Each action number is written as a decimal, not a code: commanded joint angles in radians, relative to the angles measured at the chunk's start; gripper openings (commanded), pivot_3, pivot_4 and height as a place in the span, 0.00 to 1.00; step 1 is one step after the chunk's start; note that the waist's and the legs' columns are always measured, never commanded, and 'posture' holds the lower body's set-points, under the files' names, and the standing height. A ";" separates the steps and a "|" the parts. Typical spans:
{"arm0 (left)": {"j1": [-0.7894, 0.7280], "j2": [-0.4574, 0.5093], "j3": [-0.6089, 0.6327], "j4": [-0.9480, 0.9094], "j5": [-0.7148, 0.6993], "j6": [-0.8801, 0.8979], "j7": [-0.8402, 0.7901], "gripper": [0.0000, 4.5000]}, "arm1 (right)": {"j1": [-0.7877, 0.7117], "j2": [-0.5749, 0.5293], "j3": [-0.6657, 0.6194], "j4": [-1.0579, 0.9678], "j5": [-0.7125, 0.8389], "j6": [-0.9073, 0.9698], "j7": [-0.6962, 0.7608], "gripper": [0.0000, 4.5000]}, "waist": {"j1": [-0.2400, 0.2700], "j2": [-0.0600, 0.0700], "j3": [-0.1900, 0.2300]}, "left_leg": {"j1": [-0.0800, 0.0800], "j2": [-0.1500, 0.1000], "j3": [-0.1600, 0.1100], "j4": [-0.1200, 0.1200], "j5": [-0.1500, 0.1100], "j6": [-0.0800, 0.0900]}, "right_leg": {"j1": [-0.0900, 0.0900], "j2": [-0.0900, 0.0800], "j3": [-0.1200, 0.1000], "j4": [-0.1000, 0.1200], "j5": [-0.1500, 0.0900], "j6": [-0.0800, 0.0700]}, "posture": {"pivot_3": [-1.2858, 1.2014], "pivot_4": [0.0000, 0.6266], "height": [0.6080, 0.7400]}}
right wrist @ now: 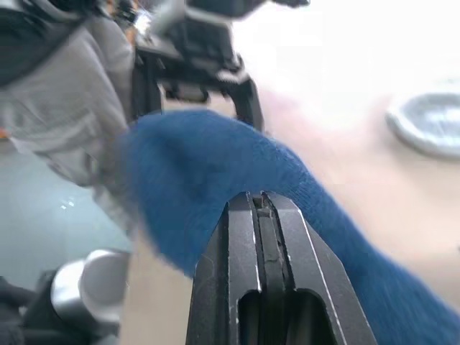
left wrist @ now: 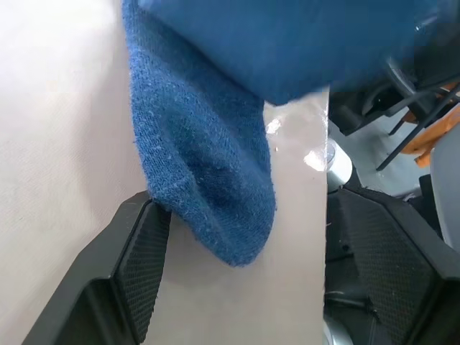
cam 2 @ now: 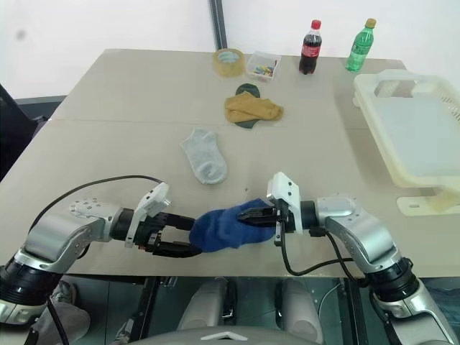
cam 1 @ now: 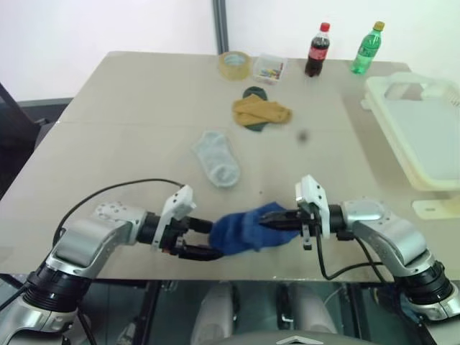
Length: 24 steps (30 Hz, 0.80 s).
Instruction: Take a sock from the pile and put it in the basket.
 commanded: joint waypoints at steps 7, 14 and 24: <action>0.040 -0.004 0.052 -0.078 -0.068 0.032 0.037 0.86 | -0.002 -0.053 0.006 0.058 -0.068 -0.051 0.034 0.00 | 0.002 0.000 0.000 | 0.000 0.000 0.000 0.000 0.000 0.000 | 0.000 0.000 0.000 0.000 0.000 0.000 | 0.52 0.24 1.00; 0.052 -0.038 0.032 -0.092 -0.084 0.047 0.070 0.86 | 0.064 -0.122 0.024 0.117 -0.169 -0.139 0.038 0.00 | -0.001 0.000 0.000 | 0.000 0.000 0.001 0.000 0.000 0.000 | 0.000 0.000 0.001 0.000 0.000 0.000 | 0.52 0.24 1.00; -0.079 -0.217 0.073 -0.086 -0.277 0.198 0.176 0.86 | 0.066 -0.080 0.045 0.191 -0.247 -0.156 -0.002 0.00 | -0.003 -0.001 -0.001 | 0.002 0.000 0.000 0.000 0.000 0.000 | 0.002 0.001 0.001 0.000 0.000 0.001 | 0.52 0.24 1.00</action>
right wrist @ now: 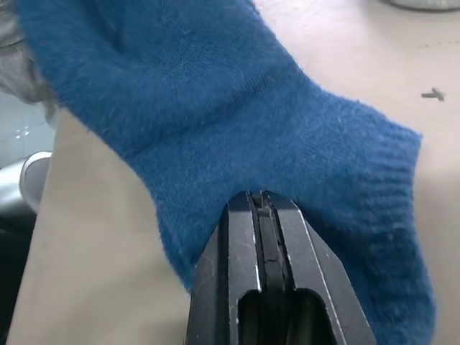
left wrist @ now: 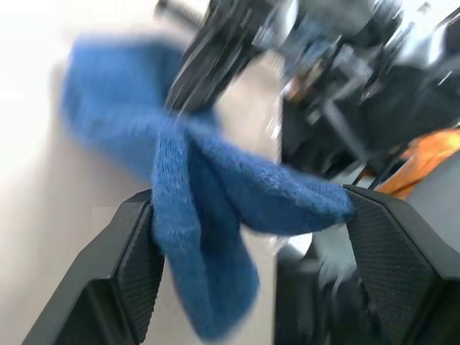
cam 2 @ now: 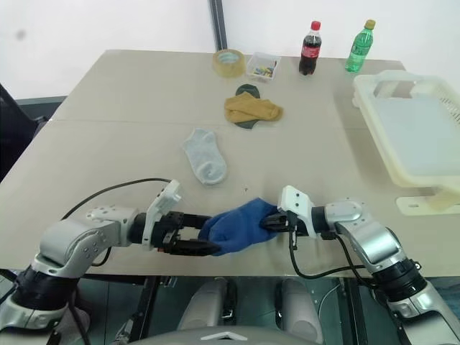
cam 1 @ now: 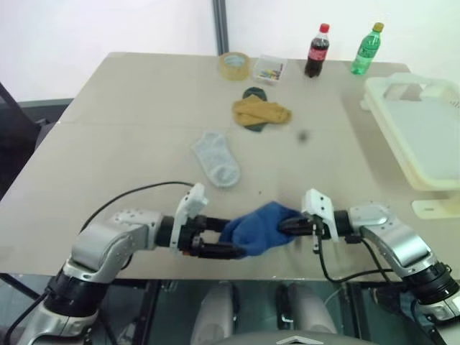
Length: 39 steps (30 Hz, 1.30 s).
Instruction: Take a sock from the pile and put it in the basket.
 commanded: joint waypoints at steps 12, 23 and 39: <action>-0.159 -0.253 -0.042 0.055 -0.059 0.066 0.211 0.86 | 0.073 0.010 -0.072 -0.088 0.100 0.185 -0.065 0.00 | 0.004 -0.001 -0.001 | 0.001 -0.002 -0.003 0.001 0.000 0.000 | 0.003 0.000 -0.002 -0.001 0.000 0.000 | 0.52 0.24 1.00; -0.208 -0.273 -0.093 0.165 0.057 -0.030 0.167 0.86 | 0.147 -0.033 -0.147 -0.195 0.126 0.226 -0.127 0.00 | 0.000 -0.001 0.000 | 0.000 -0.005 -0.004 0.001 0.000 0.000 | 0.003 -0.001 -0.002 -0.001 0.000 0.000 | 0.52 0.24 1.00; 0.160 0.201 0.093 0.009 0.065 -0.045 0.014 0.86 | 0.021 0.101 -0.005 -0.086 0.000 0.114 -0.162 0.00 | -0.020 0.000 0.000 | 0.000 0.002 -0.003 -0.001 0.000 0.000 | 0.001 -0.002 -0.002 -0.001 -0.002 -0.004 | 0.52 0.24 1.00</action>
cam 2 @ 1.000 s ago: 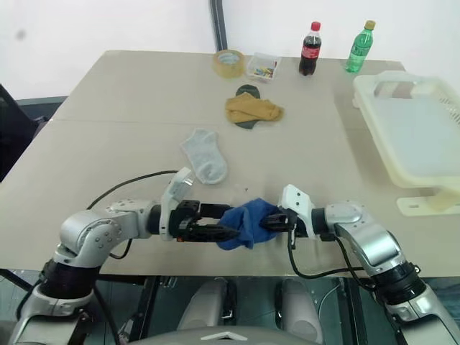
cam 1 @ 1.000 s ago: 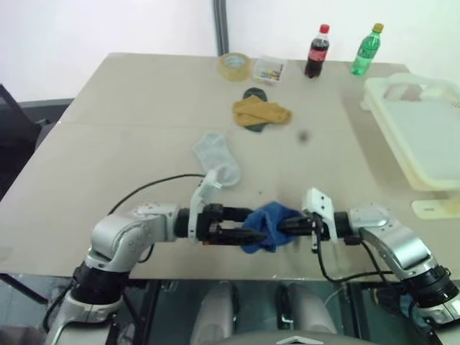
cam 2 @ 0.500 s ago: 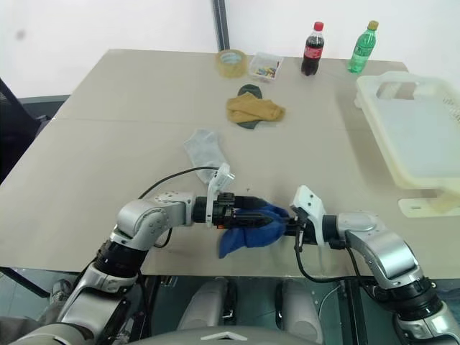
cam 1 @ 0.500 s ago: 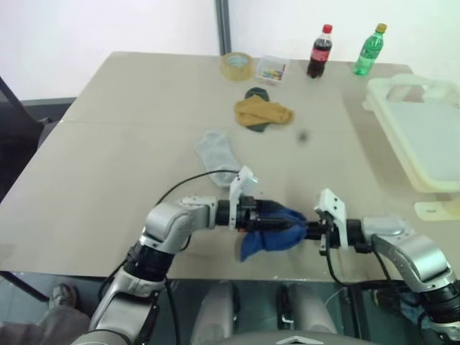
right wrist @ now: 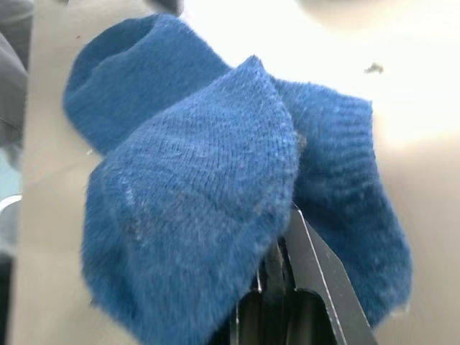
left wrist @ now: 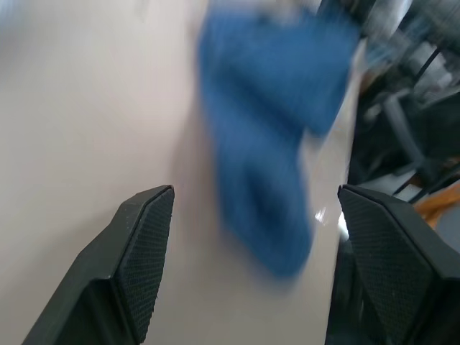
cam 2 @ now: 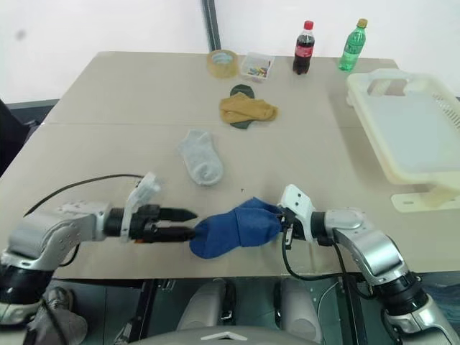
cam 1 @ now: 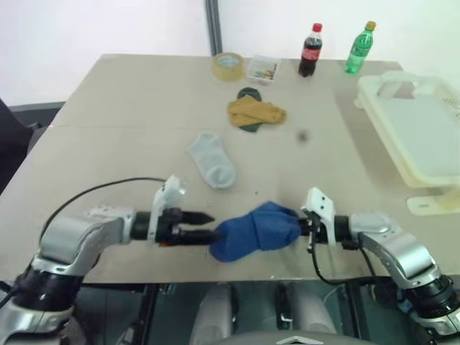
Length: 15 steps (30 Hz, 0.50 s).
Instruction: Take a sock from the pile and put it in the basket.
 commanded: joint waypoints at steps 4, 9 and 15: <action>0.042 -0.058 0.026 -0.085 -0.021 -0.011 0.061 0.86 | -0.080 0.055 0.073 0.084 -0.042 -0.045 0.031 0.00 | 0.006 0.000 0.000 | -0.001 0.000 0.000 0.000 0.000 0.000 | 0.000 0.000 0.001 0.000 0.000 0.000 | 0.52 0.24 1.00; 0.065 -0.080 0.053 -0.118 -0.045 0.003 0.097 0.86 | -0.144 0.076 0.068 0.249 -0.137 -0.023 -0.076 0.00 | -0.001 0.000 0.000 | 0.000 0.000 0.000 0.000 0.000 0.000 | 0.000 0.000 0.001 0.000 0.000 0.000 | 0.52 0.24 1.00; 0.063 -0.109 0.101 -0.126 -0.076 0.019 0.160 0.86 | -0.115 0.078 -0.053 0.275 -0.155 0.098 -0.269 0.00 | 0.016 0.000 -0.004 | 0.005 0.000 -0.001 0.000 0.000 0.000 | 0.004 -0.002 0.001 0.000 0.000 -0.001 | 0.52 0.24 1.00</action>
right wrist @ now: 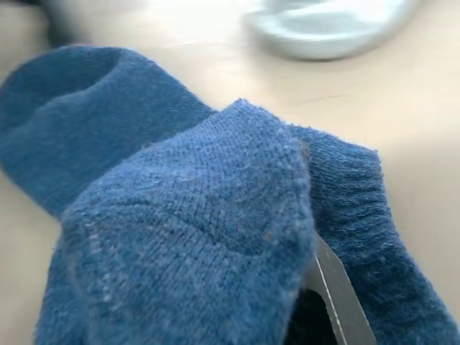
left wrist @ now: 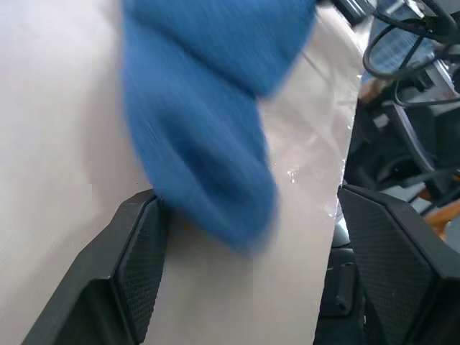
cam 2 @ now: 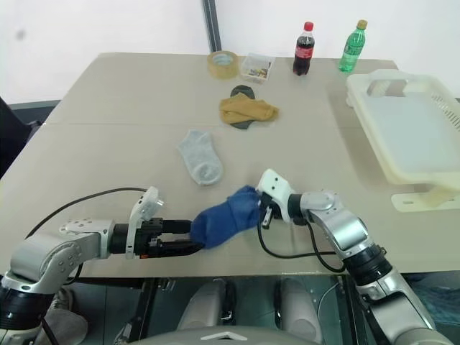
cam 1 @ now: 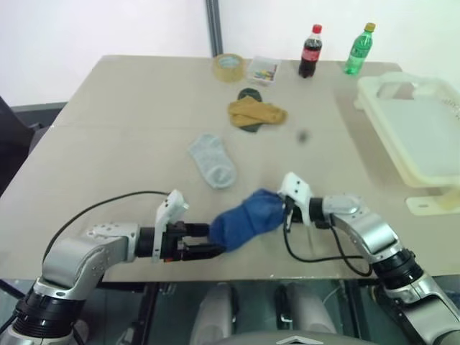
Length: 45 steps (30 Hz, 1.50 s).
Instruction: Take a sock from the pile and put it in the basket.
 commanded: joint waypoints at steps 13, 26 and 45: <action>-0.142 -0.308 -0.058 0.004 0.051 0.105 0.418 0.86 | 0.186 0.060 -0.168 -0.206 -0.017 0.383 -0.357 0.00 | 0.027 0.001 -0.015 | -0.004 -0.009 -0.003 -0.001 0.000 0.001 | 0.001 -0.013 -0.004 -0.002 0.000 0.000 | 0.52 0.24 1.00; -0.297 -0.499 -0.171 0.094 0.124 -0.007 0.418 0.86 | 0.183 0.091 -0.180 -0.238 0.013 0.432 -0.377 0.00 | 0.015 0.000 -0.016 | -0.004 -0.010 -0.005 -0.003 0.000 0.002 | 0.003 -0.006 -0.004 -0.004 0.000 0.002 | 0.52 0.24 1.00; -0.497 -0.656 -0.332 0.440 0.223 -0.188 0.132 0.86 | 0.183 0.139 -0.366 -0.314 0.131 0.502 -0.424 0.00 | 0.015 0.001 -0.015 | -0.006 -0.011 -0.007 -0.003 0.000 0.003 | 0.002 -0.005 -0.009 -0.006 0.001 0.003 | 0.52 0.24 1.00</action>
